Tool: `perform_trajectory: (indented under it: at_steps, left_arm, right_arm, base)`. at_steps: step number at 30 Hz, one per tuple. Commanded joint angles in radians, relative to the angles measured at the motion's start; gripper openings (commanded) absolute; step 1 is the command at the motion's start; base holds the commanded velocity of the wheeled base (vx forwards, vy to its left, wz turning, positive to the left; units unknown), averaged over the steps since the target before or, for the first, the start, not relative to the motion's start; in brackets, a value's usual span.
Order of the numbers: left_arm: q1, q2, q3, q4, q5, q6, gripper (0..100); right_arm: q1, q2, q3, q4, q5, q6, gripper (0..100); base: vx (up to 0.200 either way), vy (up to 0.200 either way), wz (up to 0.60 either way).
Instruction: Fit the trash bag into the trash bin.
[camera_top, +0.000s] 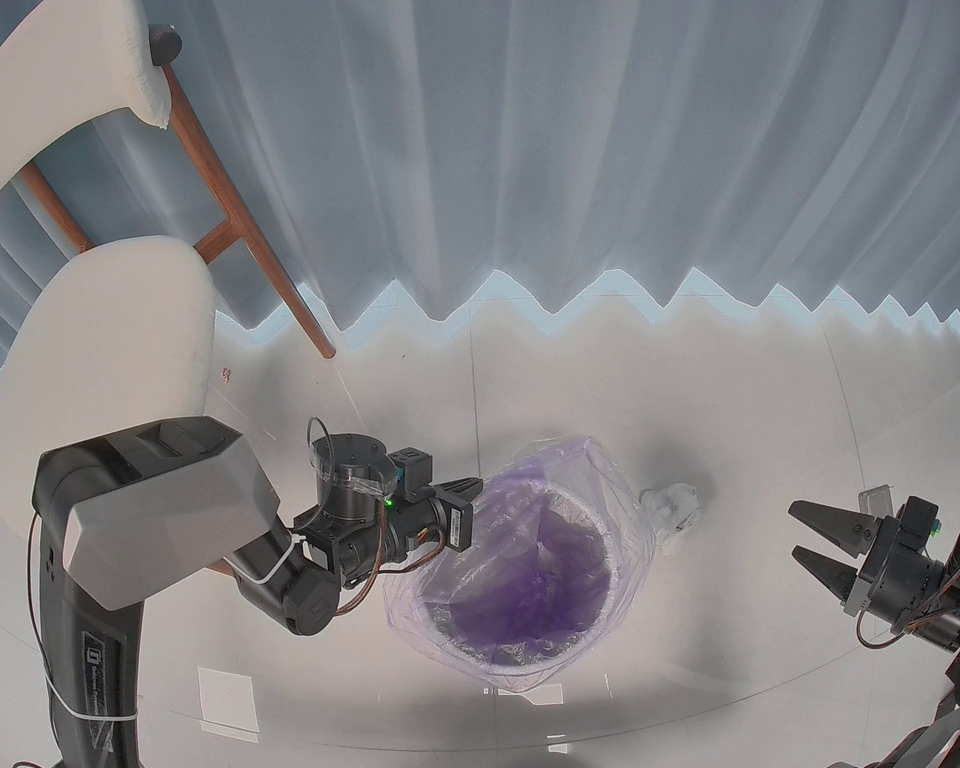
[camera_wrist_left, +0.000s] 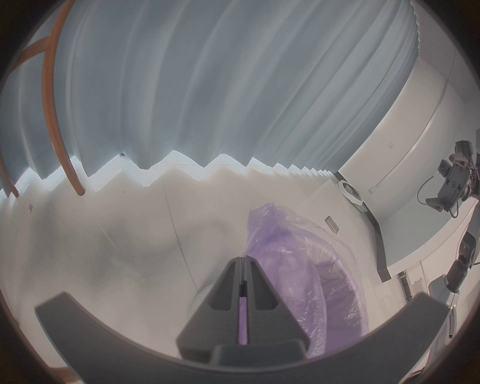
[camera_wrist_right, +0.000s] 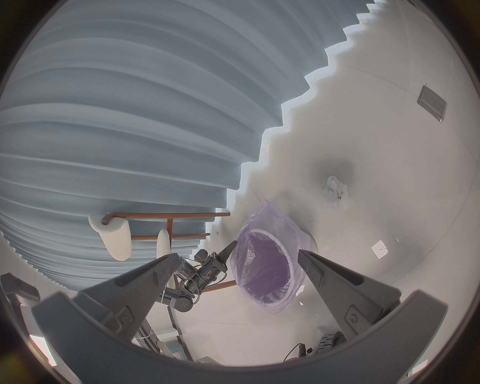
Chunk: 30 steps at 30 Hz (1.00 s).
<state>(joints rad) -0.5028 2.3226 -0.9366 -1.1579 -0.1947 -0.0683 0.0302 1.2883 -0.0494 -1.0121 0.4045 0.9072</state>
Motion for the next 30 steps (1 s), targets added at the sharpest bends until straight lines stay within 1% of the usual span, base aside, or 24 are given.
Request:
perform_trajectory:
  at_steps: [1, 5, 13, 15, 23, 25, 27, 28, 29, 30]
  left_arm:
    - [0.003, -0.005, -0.004, 0.0, 0.014, -0.007, 0]
    - [0.009, -0.023, -0.007, -0.002, 0.037, -0.034, 0]
    - [0.053, -0.038, -0.011, 0.001, 0.046, -0.036, 0]
    - [0.067, -0.025, -0.024, 0.003, 0.047, -0.036, 0]
    - [0.075, 0.078, -0.09, 0.0, 0.047, -0.038, 0]
    - [0.067, 0.075, -0.102, -0.013, 0.034, -0.061, 0]
    - [0.063, 0.043, -0.1, -0.017, 0.027, -0.11, 0]
    - [0.063, 0.043, -0.1, -0.017, 0.027, -0.11, 0]
    - [0.067, 0.0, -0.08, -0.02, 0.011, -0.16, 0]
    - [0.067, 0.0, -0.08, -0.02, 0.011, -0.16, 0]
  right_arm:
    - [0.0, 0.005, 0.008, 0.0, 0.001, 0.001, 100]
    - [0.0, 0.005, 0.009, 0.0, 0.001, 0.001, 100]
    - [0.002, 0.008, 0.008, 0.0, 0.001, -0.001, 100]
    - [0.002, 0.008, 0.008, 0.0, 0.001, -0.001, 100]
    - [0.0, 0.006, 0.011, 0.001, 0.001, -0.001, 100]
    - [0.0, 0.006, 0.017, -0.002, 0.001, -0.001, 100]
    - [0.0, 0.006, 0.019, -0.002, 0.001, -0.001, 100]
    - [0.0, 0.006, 0.019, -0.002, 0.001, -0.001, 100]
    - [0.0, 0.006, 0.02, 0.0, 0.001, 0.001, 100]
    - [0.0, 0.006, 0.02, 0.0, 0.001, 0.001, 100]
  base:
    - [0.0, 0.0, 0.0]
    - [0.0, 0.0, 0.0]
    - [0.0, 0.0, 0.0]
    - [0.0, 0.0, 0.0]
    - [0.0, 0.0, 0.0]
    - [0.0, 0.0, 0.0]
    - [0.0, 0.0, 0.0]
    - [0.0, 0.0, 0.0]
    - [0.0, 0.0, 0.0]
    - [0.0, 0.0, 0.0]
